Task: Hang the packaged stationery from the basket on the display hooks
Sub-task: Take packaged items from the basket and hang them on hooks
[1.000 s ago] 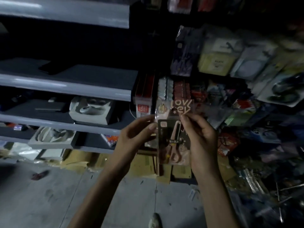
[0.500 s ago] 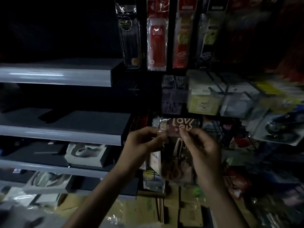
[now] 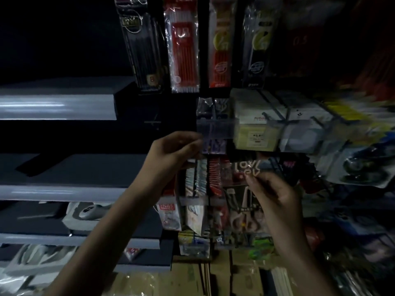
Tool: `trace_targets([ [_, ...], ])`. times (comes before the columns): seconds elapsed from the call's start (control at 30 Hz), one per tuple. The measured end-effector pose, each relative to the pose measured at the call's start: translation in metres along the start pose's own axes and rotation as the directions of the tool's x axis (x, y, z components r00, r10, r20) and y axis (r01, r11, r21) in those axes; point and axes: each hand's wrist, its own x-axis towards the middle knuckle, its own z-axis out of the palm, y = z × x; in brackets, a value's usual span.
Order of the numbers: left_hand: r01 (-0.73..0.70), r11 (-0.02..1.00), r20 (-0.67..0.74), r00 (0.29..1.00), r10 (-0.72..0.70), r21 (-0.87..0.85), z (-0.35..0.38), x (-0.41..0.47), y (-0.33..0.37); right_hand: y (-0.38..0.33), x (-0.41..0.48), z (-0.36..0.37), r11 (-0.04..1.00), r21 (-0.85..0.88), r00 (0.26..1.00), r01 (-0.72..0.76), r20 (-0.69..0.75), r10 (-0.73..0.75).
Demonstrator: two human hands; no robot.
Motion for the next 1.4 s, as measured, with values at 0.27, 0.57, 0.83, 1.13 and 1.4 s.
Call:
trace_targets([
  [0.27,-0.140,0.975,0.105,0.982,0.160,-0.175,-0.012,0.000,0.012,0.004,0.021,0.029,1.000,0.030,1.000,-0.002,-0.011,0.002],
  [0.57,-0.212,0.976,0.174,0.961,0.217,-0.050,-0.008,0.001,0.013,-0.001,0.043,0.054,0.978,0.206,0.996,-0.032,-0.076,0.048],
  [0.83,-0.249,0.967,0.176,0.956,0.235,0.058,-0.005,-0.001,0.011,-0.006,0.062,0.067,0.975,0.220,0.990,0.039,-0.138,-0.009],
  [1.13,-0.237,0.971,0.187,0.954,0.236,-0.014,-0.003,-0.003,0.004,-0.009,0.073,0.075,0.971,0.233,0.990,0.058,-0.137,-0.026],
  [1.4,-0.253,0.967,0.174,0.951,0.256,-0.041,-0.002,-0.004,0.004,-0.004,0.080,0.084,0.971,0.228,0.989,0.069,-0.147,-0.036],
])
